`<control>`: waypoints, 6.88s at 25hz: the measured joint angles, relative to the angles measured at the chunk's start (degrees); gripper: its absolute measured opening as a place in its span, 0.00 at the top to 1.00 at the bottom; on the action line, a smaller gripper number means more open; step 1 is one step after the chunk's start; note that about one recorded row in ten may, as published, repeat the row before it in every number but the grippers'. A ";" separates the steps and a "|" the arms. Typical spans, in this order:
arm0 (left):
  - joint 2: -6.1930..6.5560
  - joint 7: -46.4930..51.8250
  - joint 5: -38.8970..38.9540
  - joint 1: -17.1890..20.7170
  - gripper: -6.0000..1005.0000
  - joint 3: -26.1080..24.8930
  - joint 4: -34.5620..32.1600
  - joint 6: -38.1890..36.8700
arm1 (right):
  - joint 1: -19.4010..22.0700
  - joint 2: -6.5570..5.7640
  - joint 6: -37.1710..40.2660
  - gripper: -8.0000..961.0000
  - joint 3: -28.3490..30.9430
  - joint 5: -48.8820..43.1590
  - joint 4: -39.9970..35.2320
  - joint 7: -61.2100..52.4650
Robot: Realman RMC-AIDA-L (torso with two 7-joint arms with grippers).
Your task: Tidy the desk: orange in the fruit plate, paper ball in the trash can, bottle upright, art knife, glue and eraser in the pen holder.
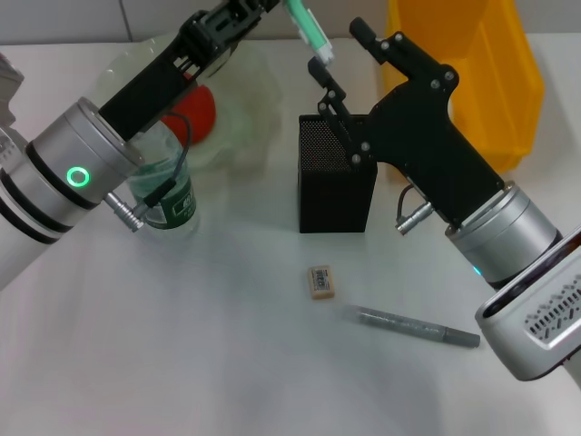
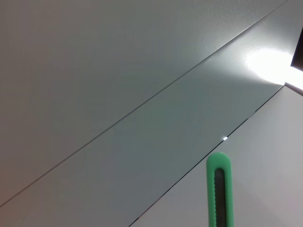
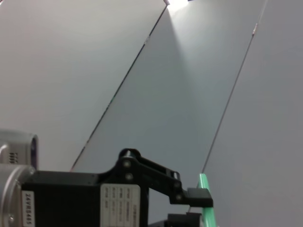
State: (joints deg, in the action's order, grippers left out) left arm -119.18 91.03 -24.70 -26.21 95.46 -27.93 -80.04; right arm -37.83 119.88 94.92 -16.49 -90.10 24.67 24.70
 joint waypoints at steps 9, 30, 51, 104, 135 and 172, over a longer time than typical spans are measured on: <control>0.00 -0.33 0.16 0.10 0.81 -0.01 0.31 0.03 | -0.26 0.00 -0.29 0.60 0.18 -1.59 0.09 0.00; 0.00 -0.41 0.70 -0.16 0.81 1.04 0.43 0.89 | -1.57 0.00 -2.96 0.63 1.75 -2.53 0.11 -0.16; 0.00 -1.12 2.95 0.09 0.80 3.17 0.41 1.14 | -1.83 0.00 -3.44 0.81 3.15 -2.64 0.11 -0.06; 4.00 -9.50 -7.06 -1.08 0.33 0.34 -1.11 -0.95 | 5.63 -0.36 4.79 0.81 3.05 -3.31 2.04 1.77; 4.25 -9.42 -26.80 1.79 0.33 -19.35 -6.16 -5.03 | 4.58 -10.44 2.73 0.80 5.28 -2.72 18.03 1.90; 3.78 -9.38 -26.80 1.28 0.33 -19.62 -6.18 -4.89 | 1.39 -28.50 -2.85 0.79 4.55 -13.11 29.17 -23.30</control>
State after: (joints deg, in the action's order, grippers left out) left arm -115.39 81.65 -51.50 -24.92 75.84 -34.11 -84.93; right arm -36.44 91.38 92.07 -11.94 -103.21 53.84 1.40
